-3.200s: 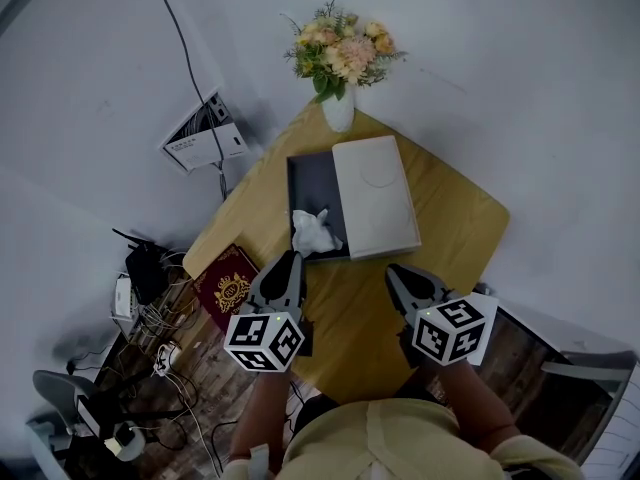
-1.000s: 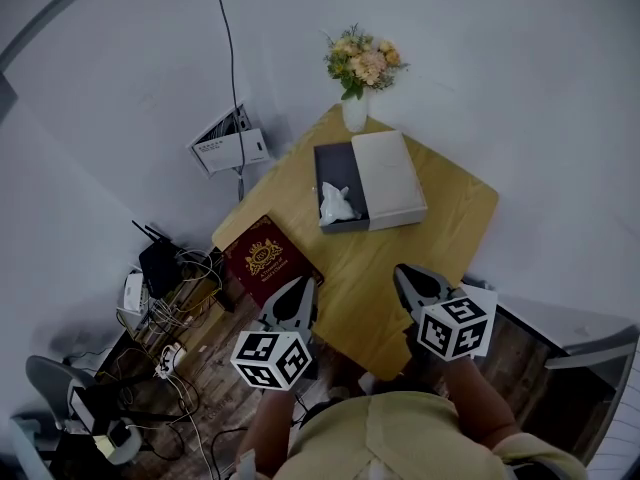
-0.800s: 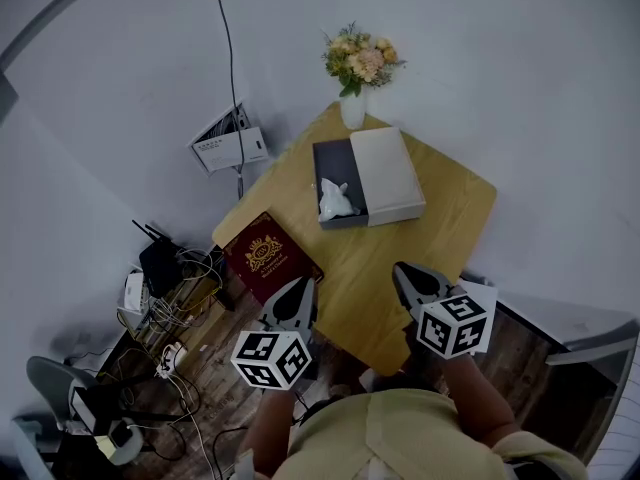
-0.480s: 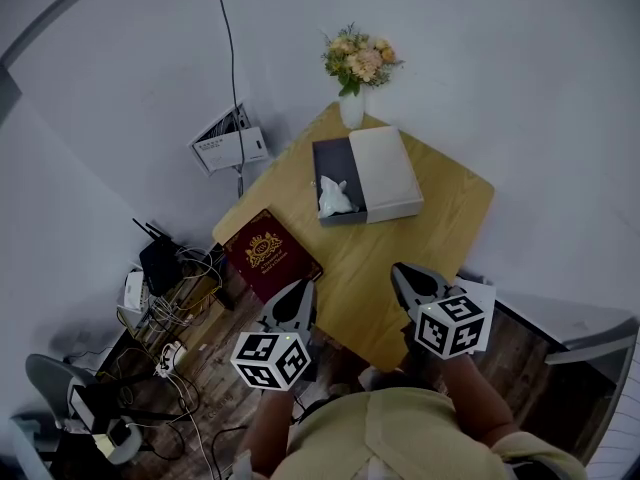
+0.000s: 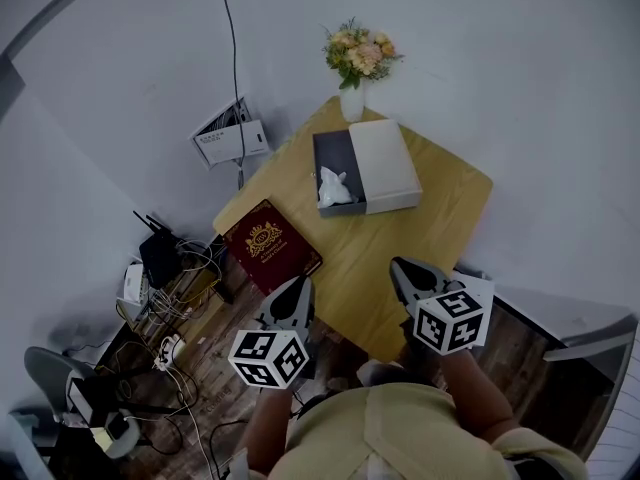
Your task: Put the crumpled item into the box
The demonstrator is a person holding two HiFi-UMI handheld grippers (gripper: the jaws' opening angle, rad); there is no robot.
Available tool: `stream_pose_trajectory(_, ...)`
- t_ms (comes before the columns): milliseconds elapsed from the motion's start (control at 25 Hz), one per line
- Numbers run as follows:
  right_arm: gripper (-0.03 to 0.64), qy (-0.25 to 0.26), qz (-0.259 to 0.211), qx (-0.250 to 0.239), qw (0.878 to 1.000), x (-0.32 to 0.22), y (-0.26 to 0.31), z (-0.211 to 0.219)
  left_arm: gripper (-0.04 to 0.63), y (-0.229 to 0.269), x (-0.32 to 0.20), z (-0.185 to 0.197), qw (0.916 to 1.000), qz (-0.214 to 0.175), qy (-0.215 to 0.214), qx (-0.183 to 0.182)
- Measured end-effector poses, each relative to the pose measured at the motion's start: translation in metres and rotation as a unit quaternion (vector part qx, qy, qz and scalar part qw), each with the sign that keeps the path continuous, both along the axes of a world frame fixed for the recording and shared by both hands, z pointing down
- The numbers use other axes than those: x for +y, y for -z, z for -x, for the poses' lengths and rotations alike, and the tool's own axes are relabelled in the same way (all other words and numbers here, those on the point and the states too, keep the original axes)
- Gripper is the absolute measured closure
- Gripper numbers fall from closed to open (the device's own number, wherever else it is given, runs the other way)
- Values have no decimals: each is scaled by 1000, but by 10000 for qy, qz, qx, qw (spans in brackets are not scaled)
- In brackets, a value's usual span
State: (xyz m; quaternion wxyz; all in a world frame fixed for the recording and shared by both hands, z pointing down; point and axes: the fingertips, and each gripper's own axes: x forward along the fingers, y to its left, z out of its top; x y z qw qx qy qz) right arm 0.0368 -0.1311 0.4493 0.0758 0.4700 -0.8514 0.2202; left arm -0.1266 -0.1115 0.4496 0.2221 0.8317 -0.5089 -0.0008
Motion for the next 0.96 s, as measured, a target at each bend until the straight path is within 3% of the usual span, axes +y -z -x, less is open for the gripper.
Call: stream_pose_trajectory(960, 588, -3, -33, 63, 10000, 1, 0, -9, 567, -6, 4, -11, 9997, 113, -156, -139)
